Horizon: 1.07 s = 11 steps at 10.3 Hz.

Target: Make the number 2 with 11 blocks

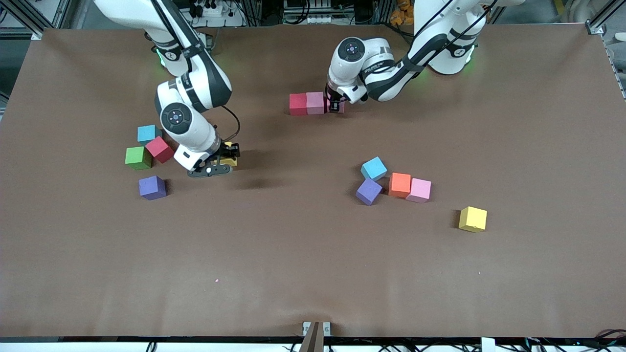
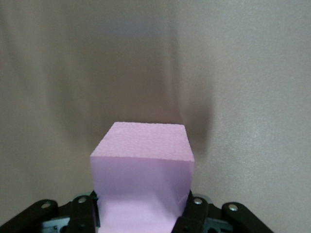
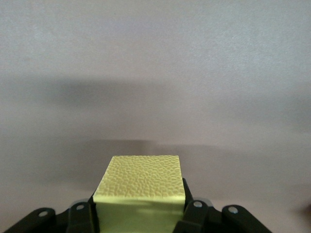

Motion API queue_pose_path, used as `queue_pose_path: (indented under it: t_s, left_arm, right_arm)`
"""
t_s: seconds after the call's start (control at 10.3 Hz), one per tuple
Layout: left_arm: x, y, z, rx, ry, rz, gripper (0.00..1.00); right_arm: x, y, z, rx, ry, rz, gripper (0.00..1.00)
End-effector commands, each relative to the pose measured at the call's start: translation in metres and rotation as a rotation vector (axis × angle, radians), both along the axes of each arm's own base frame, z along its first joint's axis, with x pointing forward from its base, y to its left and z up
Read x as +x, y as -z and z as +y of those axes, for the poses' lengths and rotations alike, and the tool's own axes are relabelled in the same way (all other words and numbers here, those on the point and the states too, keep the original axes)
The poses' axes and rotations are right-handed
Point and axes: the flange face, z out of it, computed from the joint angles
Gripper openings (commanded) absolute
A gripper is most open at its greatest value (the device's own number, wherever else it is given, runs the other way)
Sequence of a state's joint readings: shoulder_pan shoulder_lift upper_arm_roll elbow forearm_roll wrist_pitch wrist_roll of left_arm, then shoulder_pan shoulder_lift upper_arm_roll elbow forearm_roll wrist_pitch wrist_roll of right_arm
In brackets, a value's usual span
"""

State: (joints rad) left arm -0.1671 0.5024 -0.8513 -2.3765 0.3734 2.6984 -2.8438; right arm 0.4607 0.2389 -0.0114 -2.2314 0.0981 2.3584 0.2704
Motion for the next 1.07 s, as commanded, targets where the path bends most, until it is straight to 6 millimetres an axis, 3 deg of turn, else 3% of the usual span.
queue_pose_path:
  t_s: [0.0,0.19,0.97]
  left_arm:
    - [-0.001,-0.002,-0.010,0.053,-0.294,0.003,0.25]
    - [0.006,-0.004,-0.015,0.057,-0.315,0.006,0.26]
    - [-0.001,-0.001,-0.018,0.090,-0.342,0.012,0.29]
  right_arm:
    - [0.000,-0.003,0.008,0.008,0.030,0.008,0.17]
    - [0.001,-0.004,0.011,0.008,0.042,0.006,0.17]
    - [-0.001,-0.006,0.017,0.020,0.054,0.009,0.17]
